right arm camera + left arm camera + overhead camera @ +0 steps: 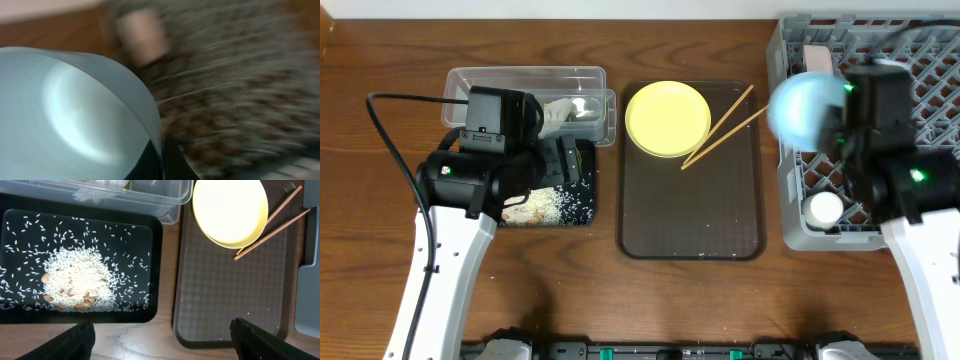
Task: Sort waste into correct bins and load items into the dishwasher rack
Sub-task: 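Release the blue bowl in the rack and reach the right gripper to the yellow plate, then grasp the yellow plate with the right gripper and lift it toward the rack, then lower the yellow plate upright into the rack and open the right gripper, then grasp one wooden chopstick on the brown tray with the right gripper, then carry the chopstick right and drop it into the rack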
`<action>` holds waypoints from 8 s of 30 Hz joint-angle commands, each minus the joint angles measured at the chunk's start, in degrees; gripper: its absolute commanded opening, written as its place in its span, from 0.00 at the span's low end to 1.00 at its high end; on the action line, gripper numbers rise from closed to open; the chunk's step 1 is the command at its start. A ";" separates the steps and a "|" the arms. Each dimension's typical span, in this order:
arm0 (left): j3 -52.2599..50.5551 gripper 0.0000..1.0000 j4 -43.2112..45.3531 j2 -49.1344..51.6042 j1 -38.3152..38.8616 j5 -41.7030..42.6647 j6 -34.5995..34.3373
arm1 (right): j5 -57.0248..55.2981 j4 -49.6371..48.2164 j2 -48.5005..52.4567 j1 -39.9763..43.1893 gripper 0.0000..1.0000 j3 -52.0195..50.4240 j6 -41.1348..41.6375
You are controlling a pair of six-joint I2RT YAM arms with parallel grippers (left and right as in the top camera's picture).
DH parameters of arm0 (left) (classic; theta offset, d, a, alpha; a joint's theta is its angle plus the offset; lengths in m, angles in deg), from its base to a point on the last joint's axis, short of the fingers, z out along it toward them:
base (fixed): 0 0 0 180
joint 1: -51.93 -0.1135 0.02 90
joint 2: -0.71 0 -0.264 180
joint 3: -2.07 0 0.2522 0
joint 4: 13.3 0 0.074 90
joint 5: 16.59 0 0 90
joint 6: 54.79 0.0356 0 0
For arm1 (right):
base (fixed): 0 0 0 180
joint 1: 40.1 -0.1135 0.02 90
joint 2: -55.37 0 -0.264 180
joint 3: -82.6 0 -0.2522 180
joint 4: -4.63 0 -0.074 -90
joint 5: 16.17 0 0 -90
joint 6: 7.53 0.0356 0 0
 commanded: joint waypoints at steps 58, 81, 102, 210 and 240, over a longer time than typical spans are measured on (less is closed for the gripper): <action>0.31 0.89 -0.11 0.22 -0.22 -0.35 0.31 | -13.81 -1.60 36.87 -11.87 0.91 16.17 -20.35; 0.31 0.89 -0.11 0.22 -0.22 -0.33 0.31 | 28.94 -23.37 49.99 -9.84 0.62 13.00 1.57; 0.31 0.89 -0.11 0.22 -0.22 -0.33 0.31 | 28.94 -22.99 50.38 -8.92 0.01 14.58 -0.17; 0.31 0.90 -0.11 0.22 -0.22 -0.33 0.31 | 17.55 -16.15 52.61 -8.39 0.37 7.48 20.76; 0.31 0.89 -0.11 0.22 -0.22 -0.33 0.31 | 9.62 6.69 12.90 6.73 0.09 12.63 -29.97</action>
